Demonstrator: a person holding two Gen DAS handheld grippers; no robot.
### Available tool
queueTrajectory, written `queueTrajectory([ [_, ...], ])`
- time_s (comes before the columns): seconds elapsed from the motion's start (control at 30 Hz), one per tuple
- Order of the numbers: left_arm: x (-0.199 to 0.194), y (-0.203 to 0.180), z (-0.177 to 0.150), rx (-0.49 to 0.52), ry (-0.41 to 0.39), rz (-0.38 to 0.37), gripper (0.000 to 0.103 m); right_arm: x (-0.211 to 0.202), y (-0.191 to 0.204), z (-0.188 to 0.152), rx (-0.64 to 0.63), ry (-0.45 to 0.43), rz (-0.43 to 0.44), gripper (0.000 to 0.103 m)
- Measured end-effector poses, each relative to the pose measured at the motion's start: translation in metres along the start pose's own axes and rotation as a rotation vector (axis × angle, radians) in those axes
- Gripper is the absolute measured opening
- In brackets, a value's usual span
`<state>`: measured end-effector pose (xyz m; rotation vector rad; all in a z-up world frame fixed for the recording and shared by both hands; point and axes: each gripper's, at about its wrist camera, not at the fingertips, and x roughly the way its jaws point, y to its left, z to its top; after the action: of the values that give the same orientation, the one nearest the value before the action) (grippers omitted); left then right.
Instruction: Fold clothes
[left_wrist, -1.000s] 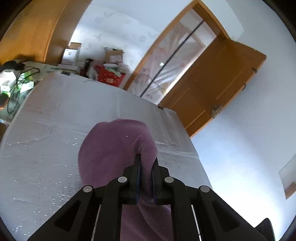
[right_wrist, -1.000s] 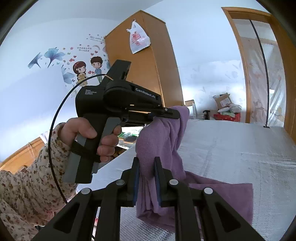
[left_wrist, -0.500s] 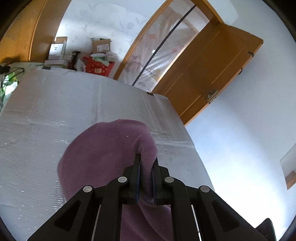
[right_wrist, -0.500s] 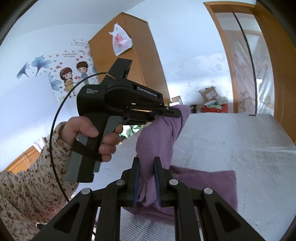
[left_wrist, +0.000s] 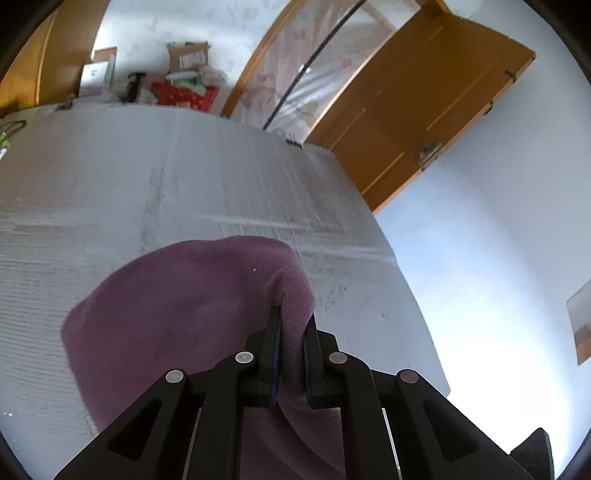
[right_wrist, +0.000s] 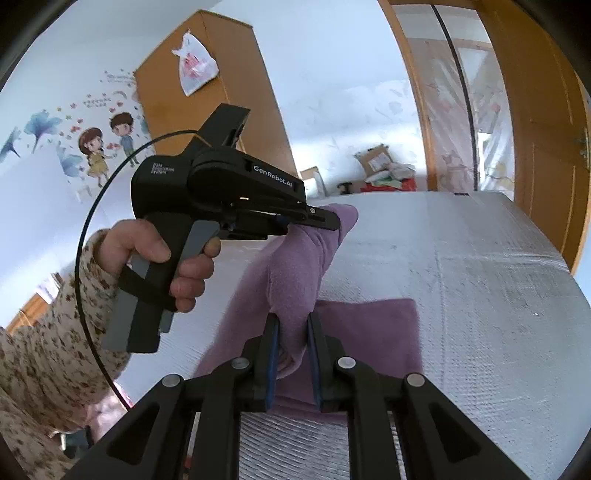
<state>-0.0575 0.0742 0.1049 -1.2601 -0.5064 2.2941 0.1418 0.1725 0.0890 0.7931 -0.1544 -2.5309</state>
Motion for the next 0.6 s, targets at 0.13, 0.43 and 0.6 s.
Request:
queueTrajectory([
  [0.13, 0.025, 0.004, 0.000, -0.014, 0.045, -0.007, 0.010, 0.005, -0.013, -0.009, 0.021, 0.035, -0.047, 0.015],
  [0.43, 0.062, 0.007, -0.009, -0.025, 0.117, -0.012, 0.010, 0.015, -0.038, -0.029, 0.088, 0.097, -0.098, 0.015],
  [0.6, 0.068, 0.007, -0.009, -0.017, 0.131, -0.018, 0.011, 0.020, -0.048, -0.035, 0.109, 0.118, -0.114, 0.015],
])
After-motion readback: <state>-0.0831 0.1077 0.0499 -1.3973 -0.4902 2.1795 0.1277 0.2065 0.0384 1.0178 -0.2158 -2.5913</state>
